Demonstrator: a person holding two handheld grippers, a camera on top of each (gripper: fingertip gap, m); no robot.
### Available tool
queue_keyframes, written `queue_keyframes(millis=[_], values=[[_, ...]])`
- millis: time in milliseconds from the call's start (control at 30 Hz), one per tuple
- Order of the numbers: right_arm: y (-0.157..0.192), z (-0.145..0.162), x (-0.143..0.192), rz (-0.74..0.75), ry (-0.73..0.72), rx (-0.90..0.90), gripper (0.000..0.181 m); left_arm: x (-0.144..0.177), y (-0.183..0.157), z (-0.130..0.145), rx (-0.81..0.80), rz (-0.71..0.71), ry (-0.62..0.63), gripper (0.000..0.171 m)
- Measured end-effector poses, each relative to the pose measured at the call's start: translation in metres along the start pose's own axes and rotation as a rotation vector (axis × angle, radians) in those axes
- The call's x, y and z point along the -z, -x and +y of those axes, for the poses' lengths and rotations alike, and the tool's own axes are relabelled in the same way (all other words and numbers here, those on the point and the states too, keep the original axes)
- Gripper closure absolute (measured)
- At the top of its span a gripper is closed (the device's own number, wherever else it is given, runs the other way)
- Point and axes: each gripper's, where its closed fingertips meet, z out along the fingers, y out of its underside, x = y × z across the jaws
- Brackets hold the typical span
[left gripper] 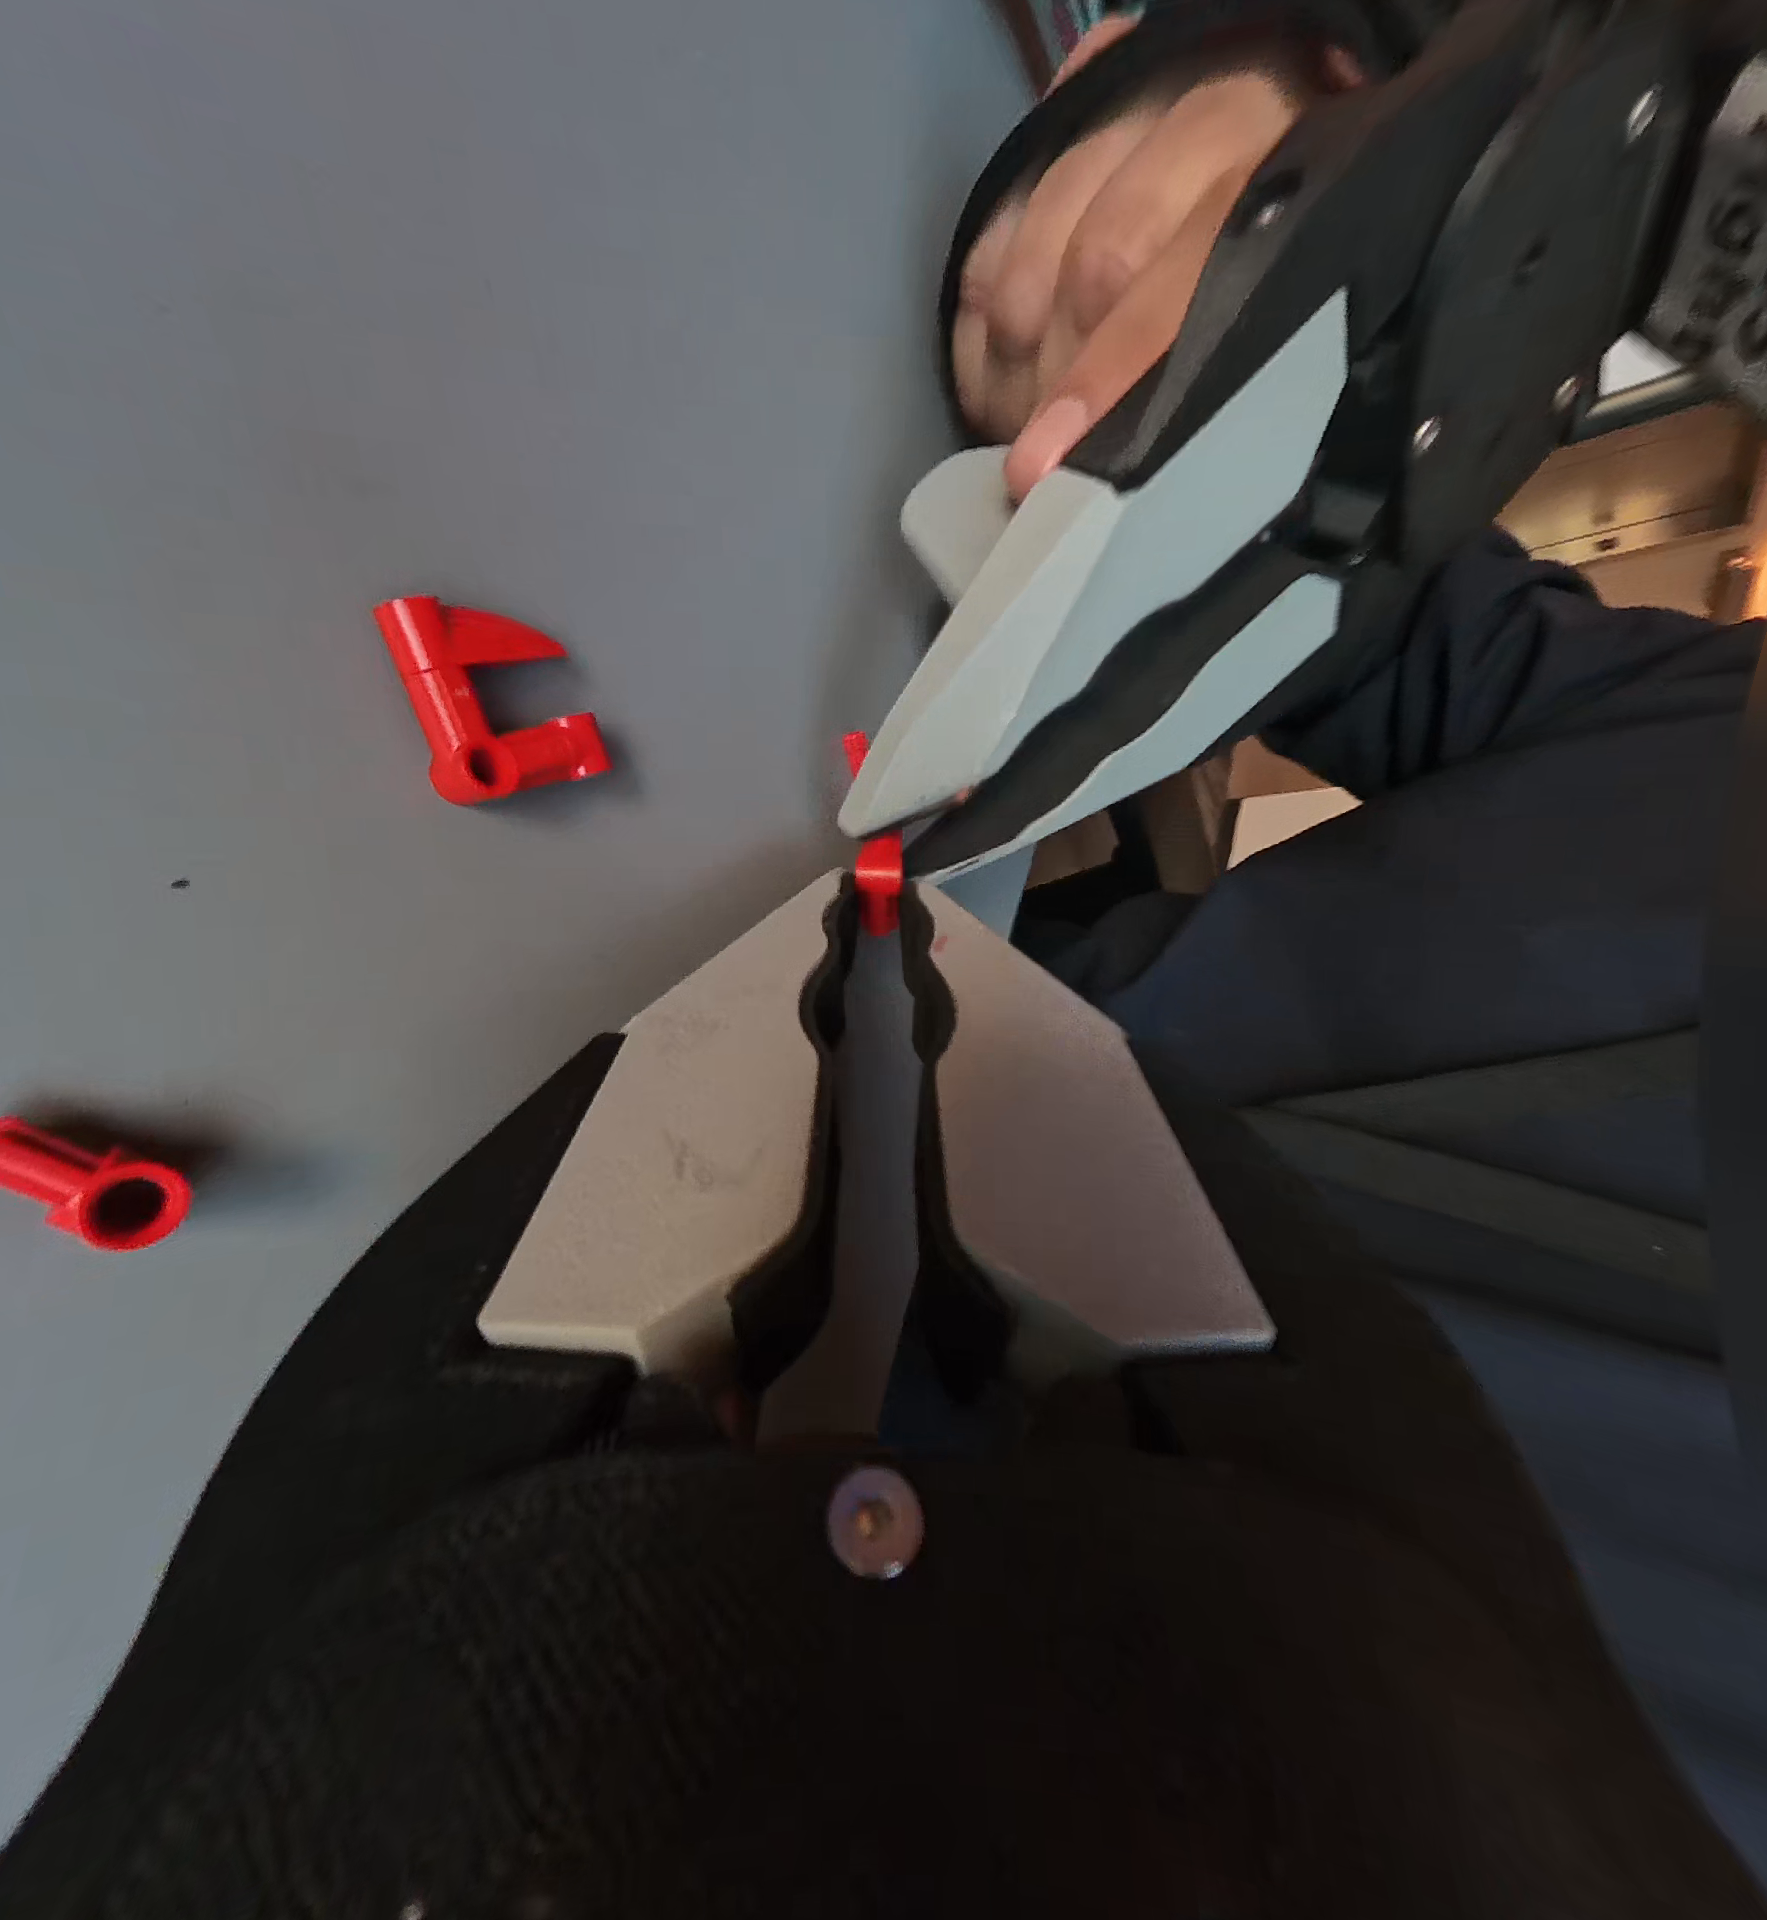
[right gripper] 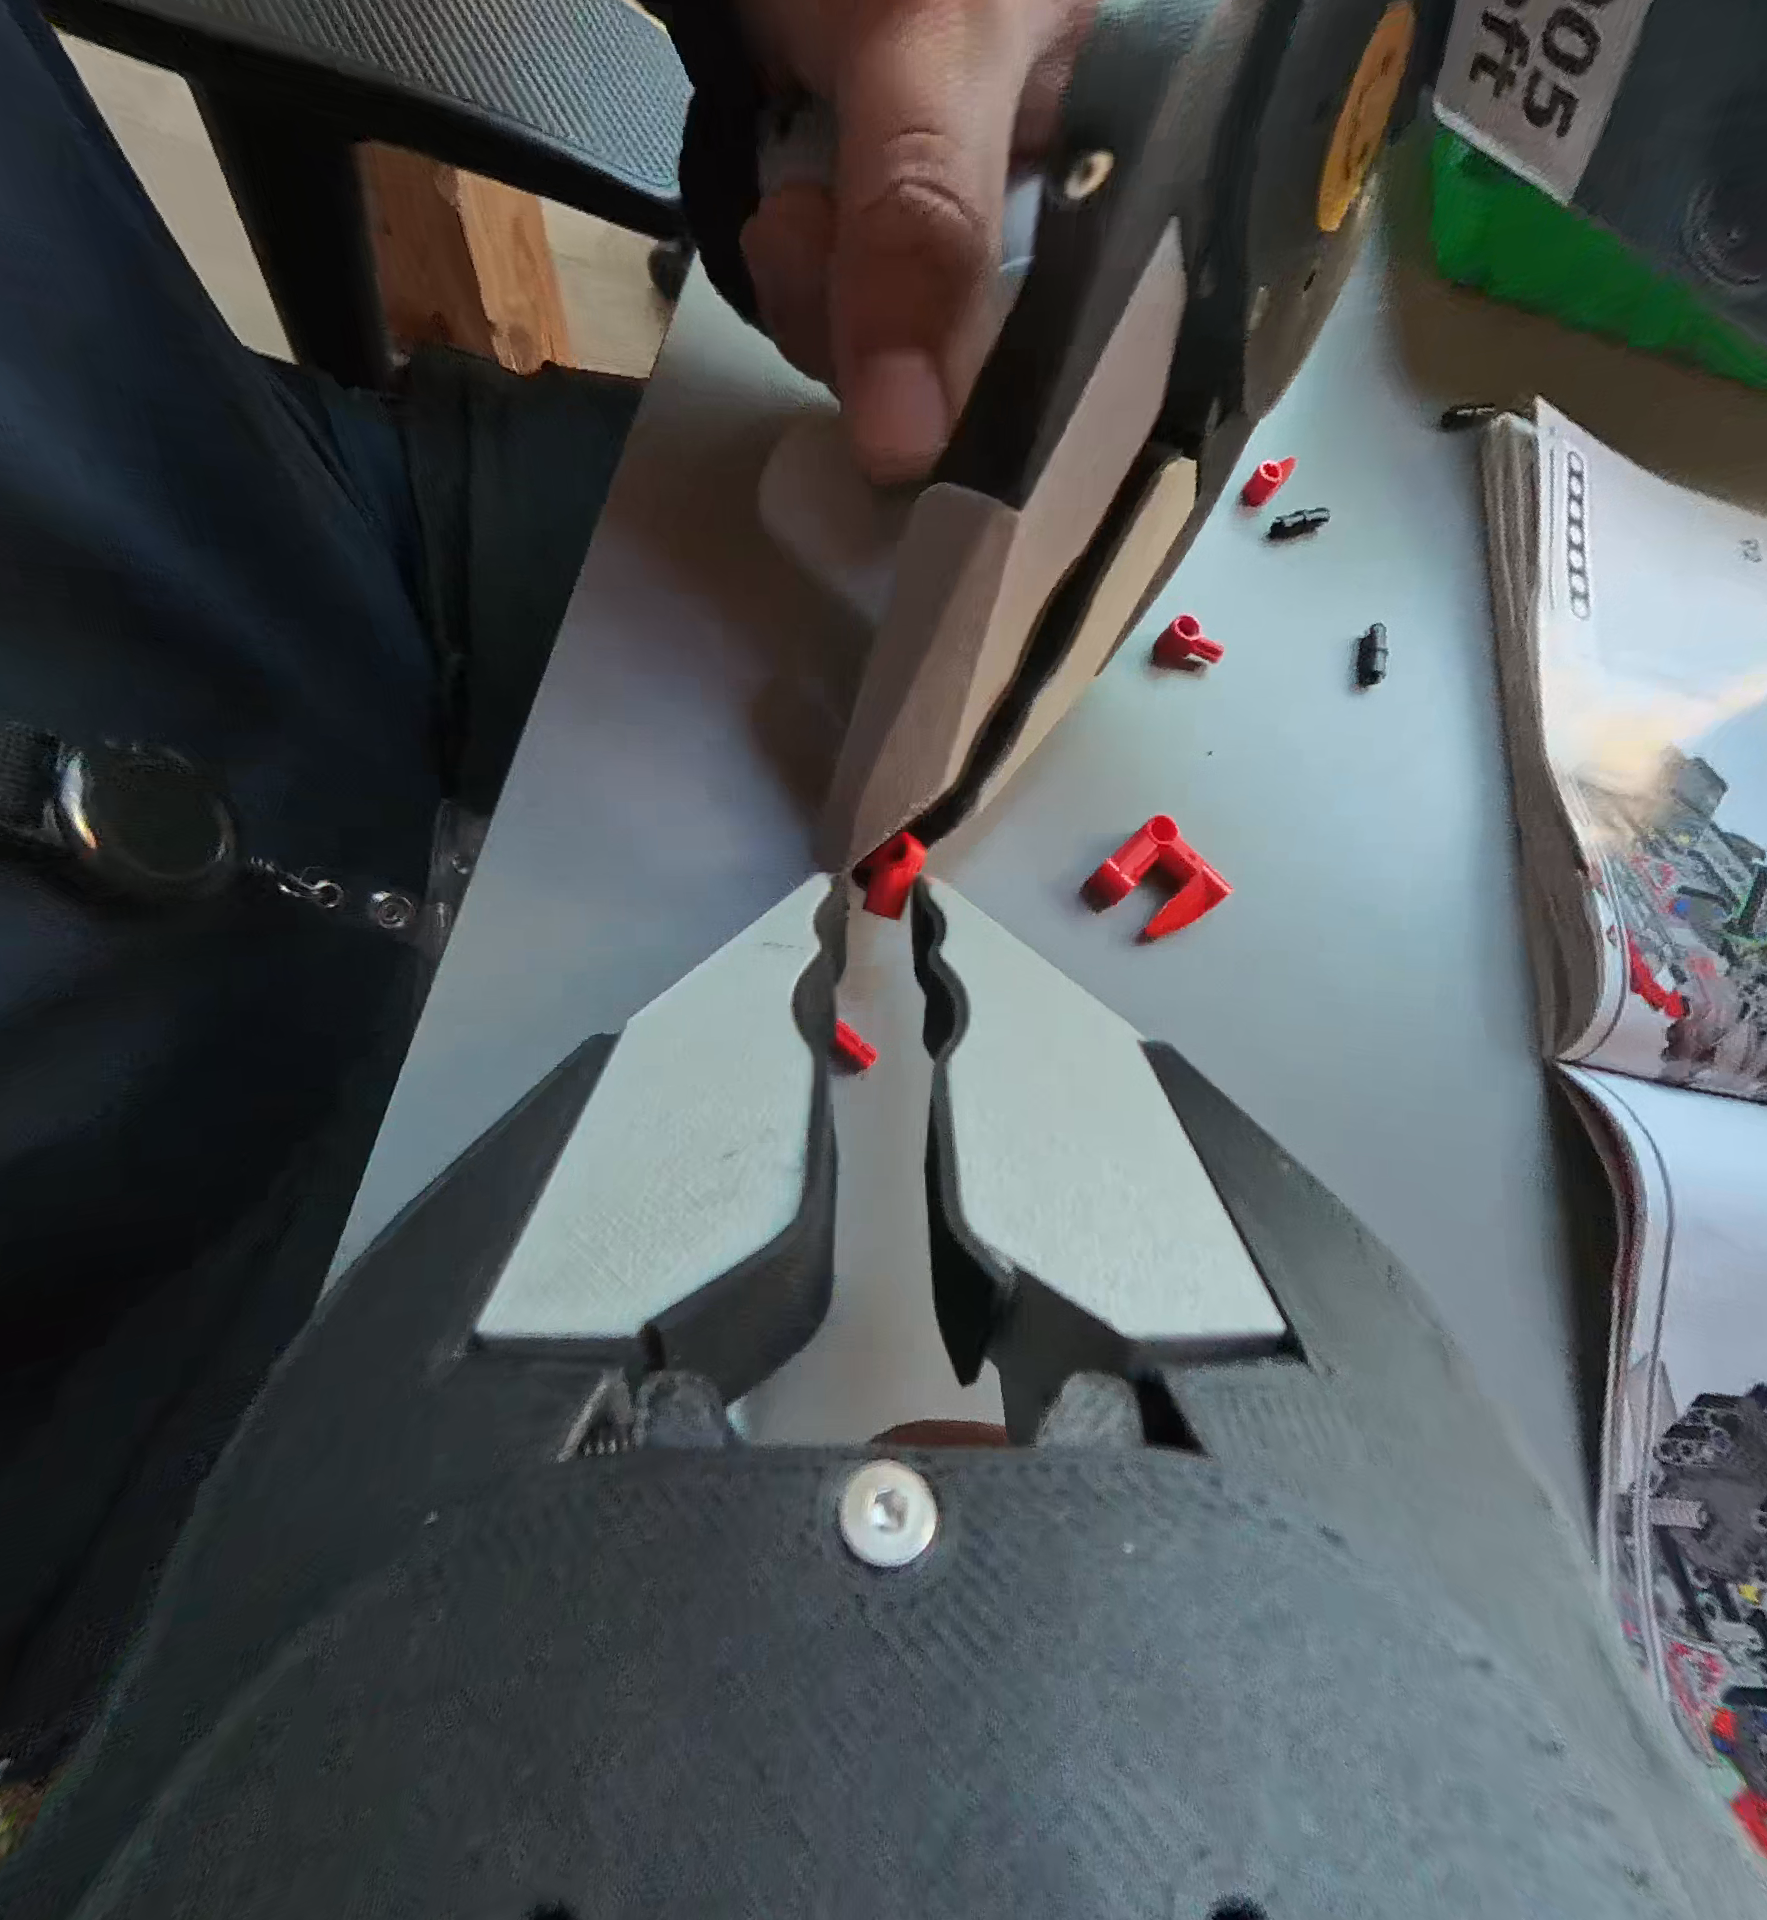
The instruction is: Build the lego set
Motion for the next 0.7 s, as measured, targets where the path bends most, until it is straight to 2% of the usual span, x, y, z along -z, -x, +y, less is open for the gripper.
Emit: queue_keyframes(millis=[200, 367, 500, 700], values=[[-0.007, 0.001, -0.004, 0.068, 0.01, 0.0, 0.178, 0.003, 0.003, -0.001, -0.053, -0.011, -0.043, 0.167], [-0.01, -0.011, 0.006, 0.195, -0.048, 0.16, 0.178, 0.011, -0.013, -0.014, -0.138, 0.028, -0.15, 0.155], [-0.01, -0.013, 0.008, 0.274, -0.028, 0.255, 0.178, 0.01, -0.013, -0.01, -0.189, 0.003, -0.111, 0.165], [-0.008, -0.019, 0.011, 0.351, -0.014, 0.347, 0.178, 0.012, -0.019, -0.009, -0.304, -0.005, -0.123, 0.166]])
